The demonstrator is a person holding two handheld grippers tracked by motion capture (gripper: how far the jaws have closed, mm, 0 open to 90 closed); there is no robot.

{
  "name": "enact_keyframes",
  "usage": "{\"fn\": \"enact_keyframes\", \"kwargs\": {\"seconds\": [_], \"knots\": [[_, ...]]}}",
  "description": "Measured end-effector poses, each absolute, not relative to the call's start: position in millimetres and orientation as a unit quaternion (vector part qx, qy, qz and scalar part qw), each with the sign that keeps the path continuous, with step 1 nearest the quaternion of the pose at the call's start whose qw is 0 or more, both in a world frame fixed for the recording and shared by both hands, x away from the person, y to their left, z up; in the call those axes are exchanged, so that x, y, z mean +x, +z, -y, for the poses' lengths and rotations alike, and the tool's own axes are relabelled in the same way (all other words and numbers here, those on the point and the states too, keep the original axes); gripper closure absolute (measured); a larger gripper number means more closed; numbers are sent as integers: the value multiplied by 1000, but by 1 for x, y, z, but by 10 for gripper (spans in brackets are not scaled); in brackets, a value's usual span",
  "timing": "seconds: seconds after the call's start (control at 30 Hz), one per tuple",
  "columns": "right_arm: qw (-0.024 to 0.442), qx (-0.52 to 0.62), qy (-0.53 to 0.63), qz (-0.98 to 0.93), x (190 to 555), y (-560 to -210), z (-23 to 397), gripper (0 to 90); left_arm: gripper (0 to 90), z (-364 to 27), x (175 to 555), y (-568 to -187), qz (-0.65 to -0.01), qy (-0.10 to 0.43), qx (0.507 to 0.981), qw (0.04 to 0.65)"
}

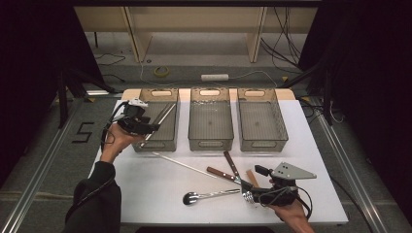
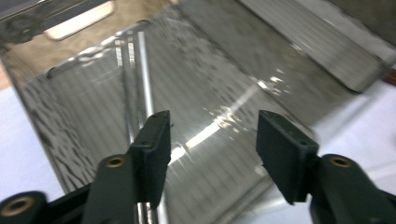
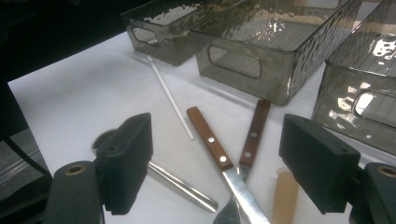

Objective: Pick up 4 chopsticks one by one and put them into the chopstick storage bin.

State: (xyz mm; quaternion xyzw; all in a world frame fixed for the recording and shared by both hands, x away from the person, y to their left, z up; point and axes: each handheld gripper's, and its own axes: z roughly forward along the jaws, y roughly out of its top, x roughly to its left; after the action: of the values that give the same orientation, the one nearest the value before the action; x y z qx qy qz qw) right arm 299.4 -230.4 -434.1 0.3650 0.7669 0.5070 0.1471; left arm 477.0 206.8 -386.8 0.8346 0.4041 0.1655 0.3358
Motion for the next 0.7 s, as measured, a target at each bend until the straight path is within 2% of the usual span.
{"fn": "enact_keyframes", "kwargs": {"seconds": [0.33,0.7], "knots": [[148,364,507,-767,298,-433,231,269,323,-189,463,-385,-350,144,873,307],[148,360,507,-769,298,-433,230,268,297,-161,452,-386,-282,134,912,266]]}}
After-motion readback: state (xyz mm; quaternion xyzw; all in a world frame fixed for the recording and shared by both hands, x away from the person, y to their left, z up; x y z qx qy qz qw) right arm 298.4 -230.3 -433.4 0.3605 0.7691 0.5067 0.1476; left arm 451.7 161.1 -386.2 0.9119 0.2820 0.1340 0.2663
